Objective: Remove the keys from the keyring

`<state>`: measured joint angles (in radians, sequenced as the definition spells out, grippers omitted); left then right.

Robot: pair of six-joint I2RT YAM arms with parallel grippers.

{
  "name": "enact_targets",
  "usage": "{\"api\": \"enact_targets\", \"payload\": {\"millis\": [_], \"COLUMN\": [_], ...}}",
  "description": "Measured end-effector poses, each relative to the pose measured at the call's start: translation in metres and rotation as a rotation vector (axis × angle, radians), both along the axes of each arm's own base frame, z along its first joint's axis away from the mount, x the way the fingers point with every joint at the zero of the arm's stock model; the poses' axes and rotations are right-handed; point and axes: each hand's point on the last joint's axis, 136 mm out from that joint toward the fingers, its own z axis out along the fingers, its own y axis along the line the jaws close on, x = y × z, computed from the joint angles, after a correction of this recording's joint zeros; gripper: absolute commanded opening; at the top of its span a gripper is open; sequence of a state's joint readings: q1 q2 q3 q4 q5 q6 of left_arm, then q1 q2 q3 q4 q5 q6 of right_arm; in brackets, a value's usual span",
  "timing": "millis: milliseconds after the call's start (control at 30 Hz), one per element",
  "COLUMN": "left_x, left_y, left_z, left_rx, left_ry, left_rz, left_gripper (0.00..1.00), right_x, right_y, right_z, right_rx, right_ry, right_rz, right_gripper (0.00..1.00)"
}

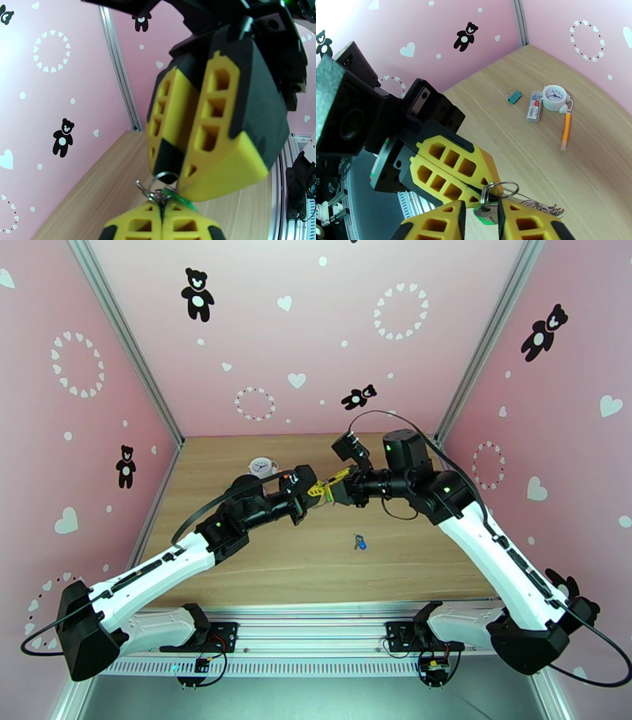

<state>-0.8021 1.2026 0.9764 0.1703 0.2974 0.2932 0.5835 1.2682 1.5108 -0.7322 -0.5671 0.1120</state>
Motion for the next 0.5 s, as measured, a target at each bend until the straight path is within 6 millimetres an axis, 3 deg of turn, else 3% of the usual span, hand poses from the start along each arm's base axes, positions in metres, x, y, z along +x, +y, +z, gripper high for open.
{"api": "enact_targets", "payload": {"millis": [233, 367, 500], "left_x": [0.001, 0.0022, 0.0018], "left_y": [-0.0004, 0.0004, 0.0003], "left_z": [-0.0029, -0.0048, -0.008], "left_rx": [0.009, 0.015, 0.025], "left_ry": [0.004, 0.01, 0.019], "left_rz": [0.002, 0.011, 0.014], "left_gripper": [0.05, 0.05, 0.05], "right_x": [0.0068, 0.006, 0.0038], "right_y": [0.0008, 0.0011, 0.0003], "right_z": [-0.004, -0.0049, -0.0076], "right_rx": [-0.018, -0.027, -0.048], "right_ry": [-0.002, -0.011, -0.031], "right_rz": [-0.015, -0.005, 0.014], "right_gripper": [0.15, 0.01, 0.0]}}
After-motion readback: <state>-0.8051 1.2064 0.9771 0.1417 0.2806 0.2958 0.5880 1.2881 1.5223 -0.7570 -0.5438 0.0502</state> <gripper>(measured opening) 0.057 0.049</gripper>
